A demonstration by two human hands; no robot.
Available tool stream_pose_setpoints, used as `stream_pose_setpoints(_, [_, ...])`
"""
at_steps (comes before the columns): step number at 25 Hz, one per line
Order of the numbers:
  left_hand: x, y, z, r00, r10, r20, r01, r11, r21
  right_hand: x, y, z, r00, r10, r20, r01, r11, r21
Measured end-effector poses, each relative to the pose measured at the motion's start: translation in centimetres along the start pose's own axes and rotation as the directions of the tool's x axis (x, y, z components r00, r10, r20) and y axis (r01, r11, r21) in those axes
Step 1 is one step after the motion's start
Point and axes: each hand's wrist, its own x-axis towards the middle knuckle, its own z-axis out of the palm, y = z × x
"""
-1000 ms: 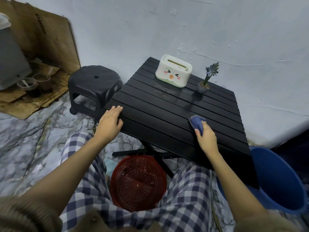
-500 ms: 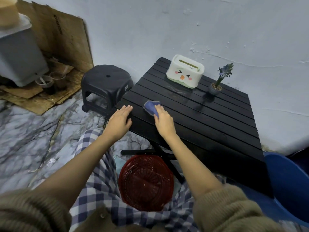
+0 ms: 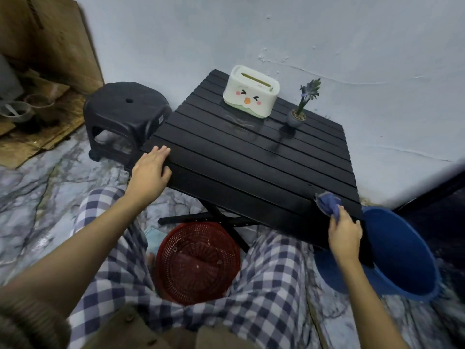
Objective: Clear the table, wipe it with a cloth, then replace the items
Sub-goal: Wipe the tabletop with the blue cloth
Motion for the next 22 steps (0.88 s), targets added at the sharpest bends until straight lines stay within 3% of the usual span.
stream_pose_setpoints(2, [0.1, -0.1, 0.1, 1.000, 0.006, 0.004, -0.006, 1.000, 0.004, 2.4, -1.4, 0.5, 0.989, 0.142, -0.031, -0.142, 0.990, 0.027])
stream_pose_setpoints(4, [0.1, -0.2, 0.1, 1.000, 0.010, 0.006, -0.010, 1.000, 0.012, 4.3, -5.2, 2.1, 0.993, 0.118, -0.018, -0.117, 0.992, 0.049])
stream_pose_setpoints(7, [0.0, -0.3, 0.1, 1.000, 0.014, 0.017, -0.014, 1.000, 0.025, 4.8, -12.3, 5.3, 0.996, -0.080, 0.049, 0.077, 0.996, 0.053])
stream_pose_setpoints(10, [0.0, -0.3, 0.0, 1.000, 0.010, 0.019, -0.010, 1.000, 0.021, 1.9, -16.7, 6.6, 0.935, -0.331, 0.127, 0.316, 0.941, 0.125])
stream_pose_setpoints(12, [0.1, -0.2, -0.1, 1.000, 0.001, 0.029, -0.002, 1.000, 0.013, -0.5, -15.4, 5.7, 0.879, -0.447, 0.166, 0.421, 0.891, 0.168])
stream_pose_setpoints(14, [0.2, -0.3, -0.2, 0.999, -0.007, 0.048, 0.006, 1.000, 0.019, -2.1, -11.2, 4.0, 0.876, -0.457, 0.153, 0.433, 0.886, 0.166])
stream_pose_setpoints(16, [0.9, -0.2, -0.2, 0.997, 0.017, 0.076, -0.019, 1.000, 0.022, -2.8, -5.3, 1.8, 0.931, -0.351, 0.097, 0.340, 0.933, 0.119])
stream_pose_setpoints(19, [2.2, 0.3, -0.1, 0.985, 0.076, 0.157, -0.077, 0.997, -0.001, -1.5, 1.9, -1.2, 0.998, -0.051, 0.032, 0.049, 0.997, 0.051])
stream_pose_setpoints(22, [2.8, 0.9, 0.5, 0.979, 0.112, 0.169, -0.114, 0.993, 0.000, 1.4, 1.8, -1.0, 0.977, 0.214, -0.010, -0.213, 0.975, 0.058])
